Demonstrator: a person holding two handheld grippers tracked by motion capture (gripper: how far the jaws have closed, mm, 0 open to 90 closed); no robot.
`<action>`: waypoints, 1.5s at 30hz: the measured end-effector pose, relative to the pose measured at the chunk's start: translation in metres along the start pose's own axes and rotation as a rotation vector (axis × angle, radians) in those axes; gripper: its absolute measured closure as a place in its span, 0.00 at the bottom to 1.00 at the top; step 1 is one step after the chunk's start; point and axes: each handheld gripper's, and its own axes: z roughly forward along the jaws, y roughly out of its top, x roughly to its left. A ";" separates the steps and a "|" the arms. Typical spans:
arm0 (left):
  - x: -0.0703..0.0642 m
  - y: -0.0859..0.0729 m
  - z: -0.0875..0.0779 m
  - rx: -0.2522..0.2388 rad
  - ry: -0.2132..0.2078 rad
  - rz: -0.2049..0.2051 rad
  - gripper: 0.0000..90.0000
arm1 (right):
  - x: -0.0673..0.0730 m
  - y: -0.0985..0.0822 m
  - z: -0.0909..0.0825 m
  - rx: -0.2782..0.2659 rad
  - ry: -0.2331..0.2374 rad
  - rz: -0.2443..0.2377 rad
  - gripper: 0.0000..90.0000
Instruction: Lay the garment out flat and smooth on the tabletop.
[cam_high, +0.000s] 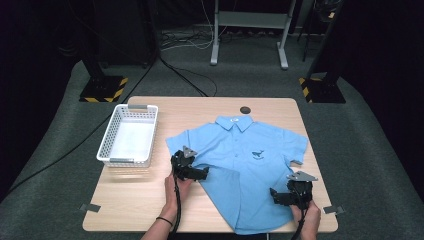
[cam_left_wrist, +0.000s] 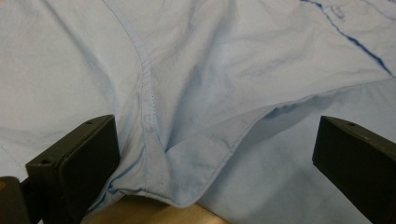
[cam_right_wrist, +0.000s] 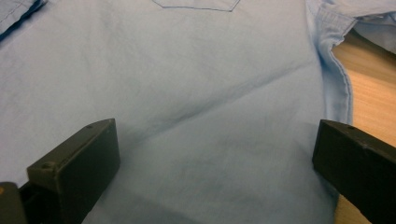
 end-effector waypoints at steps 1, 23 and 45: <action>-0.001 0.000 -0.002 -0.008 -0.002 0.006 0.00 | 0.000 0.000 0.000 0.000 -0.002 0.001 0.00; -0.101 0.033 0.024 0.036 -0.140 0.171 0.04 | -0.001 0.000 0.000 -0.002 -0.009 0.009 0.00; -0.096 0.020 0.025 0.031 -0.101 0.166 0.87 | -0.001 0.000 0.000 -0.002 -0.011 0.010 0.00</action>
